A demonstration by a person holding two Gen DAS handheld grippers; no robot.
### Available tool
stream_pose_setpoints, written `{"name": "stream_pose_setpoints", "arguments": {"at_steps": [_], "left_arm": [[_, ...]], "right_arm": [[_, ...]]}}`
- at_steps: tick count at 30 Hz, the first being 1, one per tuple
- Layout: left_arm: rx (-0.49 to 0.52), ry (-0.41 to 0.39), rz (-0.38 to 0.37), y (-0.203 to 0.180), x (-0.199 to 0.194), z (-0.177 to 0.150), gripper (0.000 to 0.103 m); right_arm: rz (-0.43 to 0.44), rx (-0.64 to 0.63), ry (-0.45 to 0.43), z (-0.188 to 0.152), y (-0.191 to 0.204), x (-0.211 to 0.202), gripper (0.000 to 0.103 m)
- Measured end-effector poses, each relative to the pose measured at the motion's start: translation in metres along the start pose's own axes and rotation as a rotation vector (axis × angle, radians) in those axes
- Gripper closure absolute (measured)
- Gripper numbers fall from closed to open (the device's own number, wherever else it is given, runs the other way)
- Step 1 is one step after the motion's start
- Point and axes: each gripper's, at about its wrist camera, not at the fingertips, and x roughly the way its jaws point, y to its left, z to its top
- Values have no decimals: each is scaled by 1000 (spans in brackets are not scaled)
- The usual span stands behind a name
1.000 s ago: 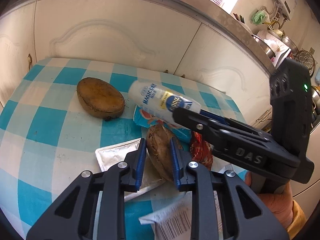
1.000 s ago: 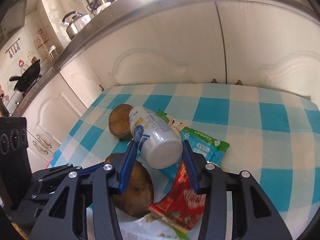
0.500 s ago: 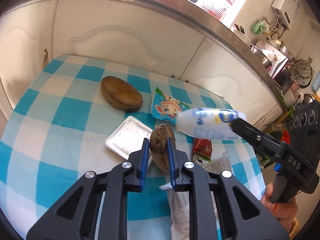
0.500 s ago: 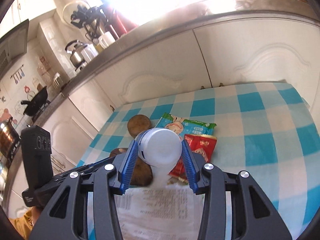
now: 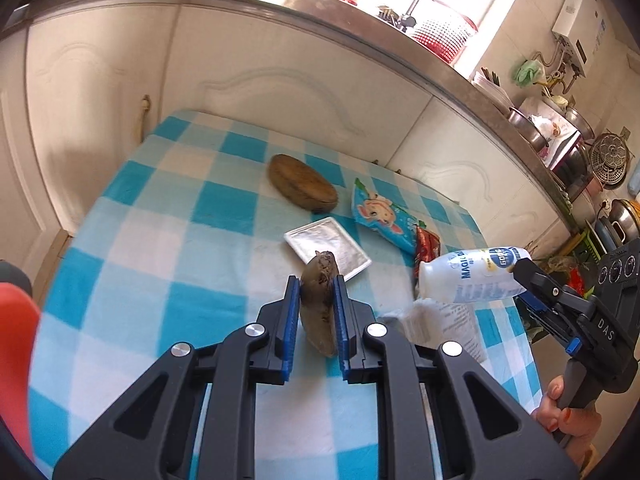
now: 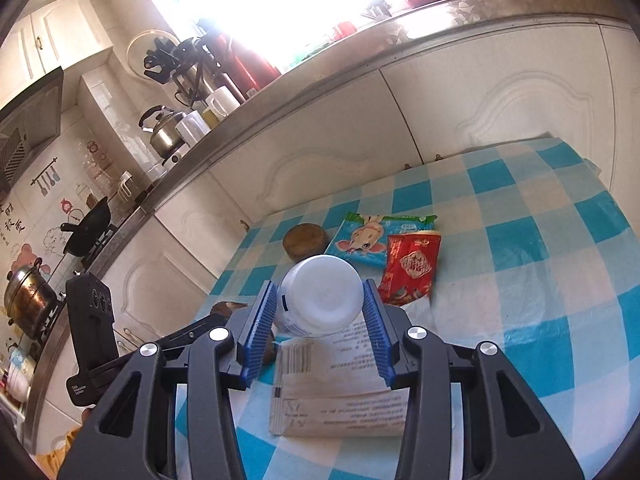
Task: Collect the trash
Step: 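Carry the potato and bottle over the red bucket and open both tools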
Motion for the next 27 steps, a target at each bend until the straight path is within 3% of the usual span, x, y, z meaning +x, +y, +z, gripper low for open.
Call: {"name": "stream_pose_setpoints", "arguments": {"at_steps": [11, 27], "left_arm": [[-50, -31, 49, 46, -51, -20, 85], [-199, -105, 148, 136, -132, -47, 86]], "right_arm": [[41, -67, 57, -23, 48, 8, 58], [204, -254, 241, -65, 175, 69, 58]]}}
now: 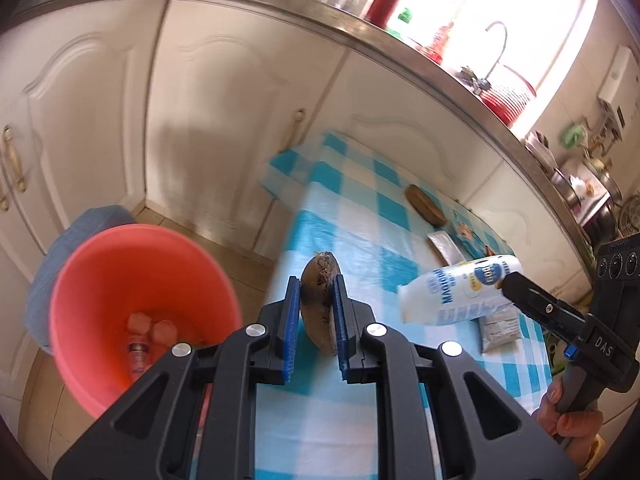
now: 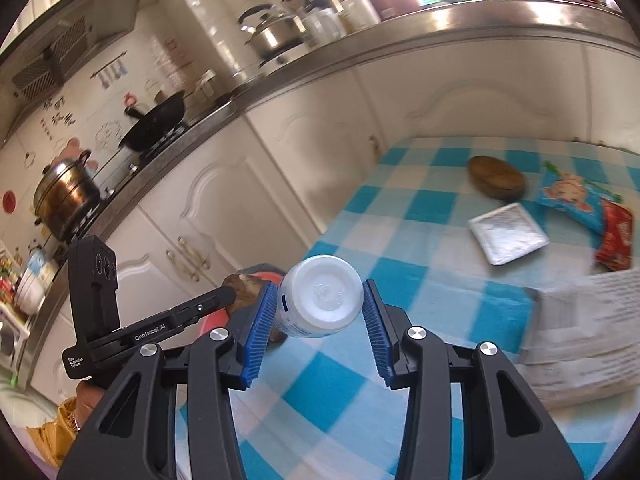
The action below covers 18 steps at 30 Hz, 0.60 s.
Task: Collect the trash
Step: 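Carry the potato and bottle over the red bucket and open both tools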
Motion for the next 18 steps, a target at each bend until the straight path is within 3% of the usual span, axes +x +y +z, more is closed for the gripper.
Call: {"name": "stream_pose_setpoints", "arguments": {"at_steps": [10, 18], "left_arm": [[-96, -51, 46, 51, -21, 2, 86], [-168, -28, 120, 93, -14, -5, 88]], "right_arm": [[63, -118, 106, 3, 63, 71, 58], [75, -189, 171, 3, 90, 114, 58]]}}
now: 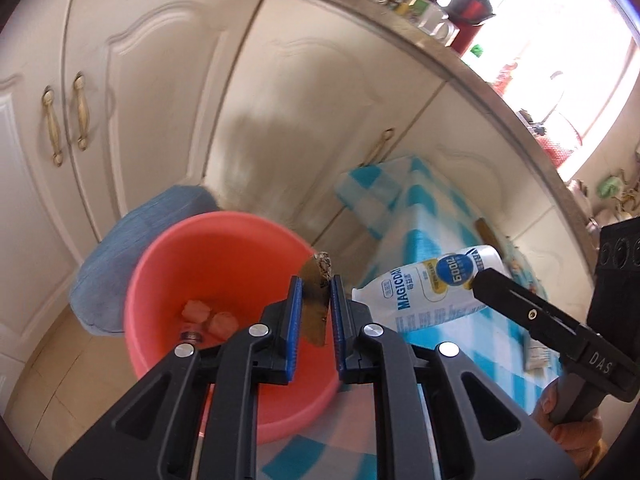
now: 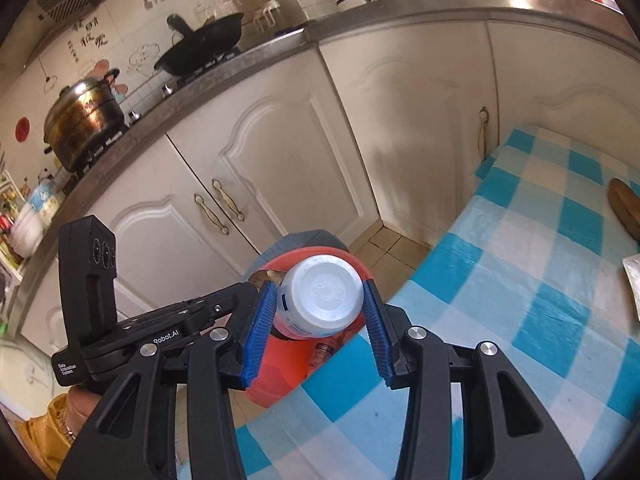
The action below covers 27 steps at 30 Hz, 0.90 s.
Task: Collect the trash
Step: 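Carry the potato and bottle over the red bucket and open both tools, then move both tools back from the bucket over the table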
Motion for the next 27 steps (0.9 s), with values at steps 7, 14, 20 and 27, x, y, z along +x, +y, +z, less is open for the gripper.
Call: {"name": "stream_pose_setpoints", "arguments": {"at_steps": [7, 14, 20, 27], "left_arm": [[-33, 39, 52, 29, 15, -9, 90], [-41, 49, 78, 39, 21, -10, 96], [-49, 47, 122, 47, 22, -15, 76], [2, -30, 184, 43, 4, -16, 20]], "right_arm": [[-1, -43, 69, -4, 14, 32, 58], [-13, -54, 88, -6, 21, 43, 54], [-38, -22, 39, -9, 17, 25, 33], [-81, 58, -38, -18, 0, -13, 20]]}}
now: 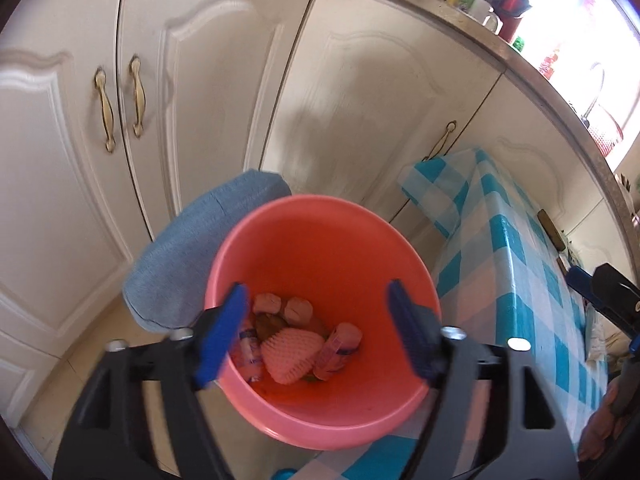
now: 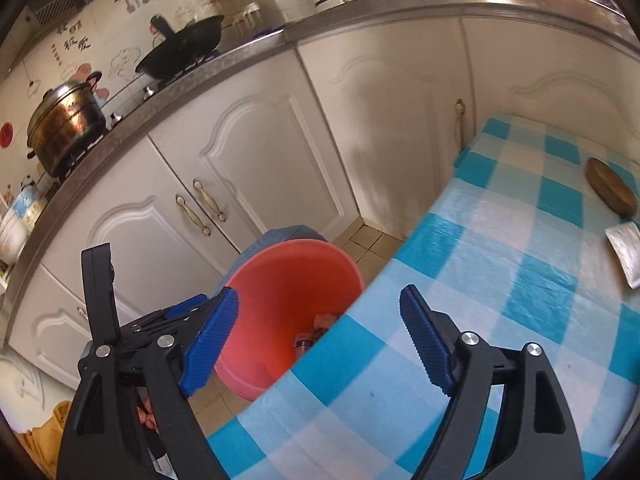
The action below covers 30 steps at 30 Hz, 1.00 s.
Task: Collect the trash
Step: 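Move both tools back from the bucket over the table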
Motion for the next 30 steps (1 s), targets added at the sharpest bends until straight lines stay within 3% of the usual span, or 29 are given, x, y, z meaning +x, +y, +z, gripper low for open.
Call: {"name": "stream_pose_setpoints", "arguments": {"at_steps": [8, 13, 30], "left_arm": [[18, -31, -43, -10, -16, 5, 9], [56, -55, -69, -25, -28, 5, 8], [239, -13, -174, -109, -54, -17, 8]], "right_arm": [[-88, 46, -79, -23, -20, -42, 18], [-142, 100, -131, -42, -34, -69, 16], [-279, 280, -251, -94, -91, -165, 16]]}}
